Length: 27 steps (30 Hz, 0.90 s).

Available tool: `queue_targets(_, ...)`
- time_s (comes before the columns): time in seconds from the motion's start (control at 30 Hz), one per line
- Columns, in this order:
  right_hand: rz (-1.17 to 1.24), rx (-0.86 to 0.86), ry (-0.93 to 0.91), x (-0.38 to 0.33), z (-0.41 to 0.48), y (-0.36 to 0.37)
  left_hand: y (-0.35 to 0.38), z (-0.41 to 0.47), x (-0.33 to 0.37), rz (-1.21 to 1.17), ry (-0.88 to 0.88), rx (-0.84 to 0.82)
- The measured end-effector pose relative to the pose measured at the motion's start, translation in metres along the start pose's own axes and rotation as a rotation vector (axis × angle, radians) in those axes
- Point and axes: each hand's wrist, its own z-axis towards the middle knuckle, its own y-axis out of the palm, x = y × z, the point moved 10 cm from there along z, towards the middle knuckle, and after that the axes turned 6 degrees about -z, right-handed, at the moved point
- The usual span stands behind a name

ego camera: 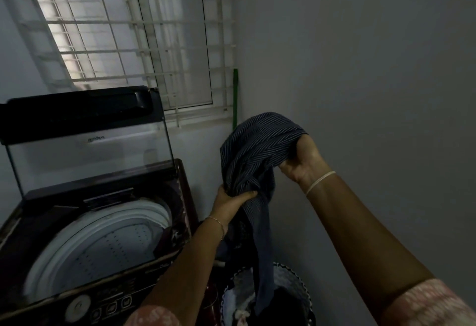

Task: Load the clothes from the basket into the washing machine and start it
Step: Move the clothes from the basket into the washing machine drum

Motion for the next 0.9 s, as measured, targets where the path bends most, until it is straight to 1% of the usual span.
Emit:
queue_targets(0.1, -0.025, -0.053, -0.018, -0.007, 0.001, 0.007, -0.001, -0.004, 0.0, -0.076, -0.031, -0.002)
queue_targets(0.17, -0.071, -0.038, -0.038, -0.01, 0.005, 0.004, -0.002, -0.005, -0.001, -0.151, -0.079, 0.013)
queue_targets(0.23, -0.163, 0.029, -0.084, -0.014, 0.013, -0.01, -0.006, -0.005, -0.003, -0.226, -0.142, 0.047)
queue_targets(0.33, -0.374, 0.209, -0.197, -0.022, 0.022, -0.052, -0.015, -0.004, 0.001, -0.326, -0.151, 0.097)
queue_targets(0.4, -0.631, 0.314, -0.319, -0.029, 0.017, -0.079, -0.02, -0.001, 0.009, -0.39, -0.119, 0.113)
queue_targets(0.47, -1.105, 0.306, -0.466, -0.033, 0.01, -0.083, -0.025, 0.003, 0.018, -0.448, -0.087, 0.138)
queue_targets(0.5, -1.349, 0.254, -0.498, -0.026, 0.008, -0.079, -0.026, 0.004, 0.023, -0.464, -0.077, 0.142)
queue_targets(0.53, -1.53, 0.17, -0.508, -0.014, 0.006, -0.073, -0.027, 0.005, 0.027, -0.471, -0.068, 0.142)
queue_targets(0.57, -1.622, 0.061, -0.507, 0.0, 0.007, -0.068, -0.026, 0.005, 0.032, -0.475, -0.059, 0.135)
queue_targets(0.6, -1.649, -0.051, -0.51, 0.013, 0.004, -0.06, -0.023, 0.004, 0.036, -0.504, -0.049, 0.125)
queue_targets(0.67, -1.573, -0.199, -0.545, 0.03, -0.003, -0.043, -0.015, 0.0, 0.046, -0.572, -0.037, 0.09)
queue_targets(0.73, -1.423, -0.246, -0.51, 0.04, -0.004, -0.034, 0.001, -0.006, 0.056, -0.625, -0.049, 0.018)
queue_targets(0.8, -1.32, -0.305, -0.395, 0.056, 0.003, -0.028, 0.014, -0.01, 0.062, -0.665, -0.075, -0.027)
queue_targets(0.83, -1.313, -0.328, -0.359, 0.064, 0.006, -0.026, 0.017, -0.012, 0.066, -0.671, -0.078, -0.034)
queue_targets(0.9, -1.321, -0.339, -0.347, 0.073, 0.011, -0.022, 0.026, -0.012, 0.072, -0.687, -0.091, -0.069)
